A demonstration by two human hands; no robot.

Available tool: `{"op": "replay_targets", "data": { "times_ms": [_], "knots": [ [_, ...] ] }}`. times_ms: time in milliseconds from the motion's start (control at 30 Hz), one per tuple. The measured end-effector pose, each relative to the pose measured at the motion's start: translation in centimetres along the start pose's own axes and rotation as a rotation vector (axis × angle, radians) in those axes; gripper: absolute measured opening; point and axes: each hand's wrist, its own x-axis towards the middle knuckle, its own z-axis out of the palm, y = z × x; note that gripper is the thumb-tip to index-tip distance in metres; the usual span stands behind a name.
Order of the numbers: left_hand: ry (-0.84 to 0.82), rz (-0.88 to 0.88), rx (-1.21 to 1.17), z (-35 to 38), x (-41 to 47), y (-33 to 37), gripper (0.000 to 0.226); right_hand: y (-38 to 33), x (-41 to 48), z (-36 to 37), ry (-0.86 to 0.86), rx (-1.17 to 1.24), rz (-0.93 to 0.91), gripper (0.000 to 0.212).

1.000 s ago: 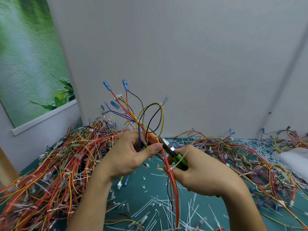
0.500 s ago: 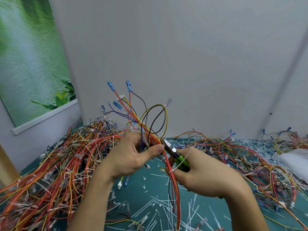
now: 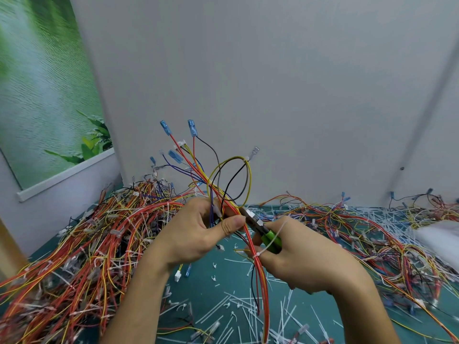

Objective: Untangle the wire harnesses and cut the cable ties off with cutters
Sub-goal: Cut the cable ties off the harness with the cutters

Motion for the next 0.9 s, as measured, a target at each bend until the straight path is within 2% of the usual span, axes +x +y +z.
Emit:
{"op": "replay_targets", "data": {
  "times_ms": [333, 433, 633, 900],
  "knots": [
    [-0.014, -0.017, 0.024, 0.16, 0.03, 0.33, 0.018, 0.05, -0.44, -0.43, -0.078, 0.124, 0.055, 0.016],
    [-0.01, -0.016, -0.004, 0.11, 0.01, 0.31, 0.018, -0.02, -0.34, -0.34, -0.069, 0.108, 0.06, 0.014],
    [0.007, -0.001, -0.016, -0.2, -0.06, 0.0, 0.015, -0.36, -0.16, 0.06, -0.031, 0.088, 0.069, 0.026],
    [-0.003, -0.007, 0.017, 0.03, 0.16, -0.27, 0.02, 0.15, -0.04, 0.12, -0.012, 0.024, 0.015, 0.024]
  ]
}}
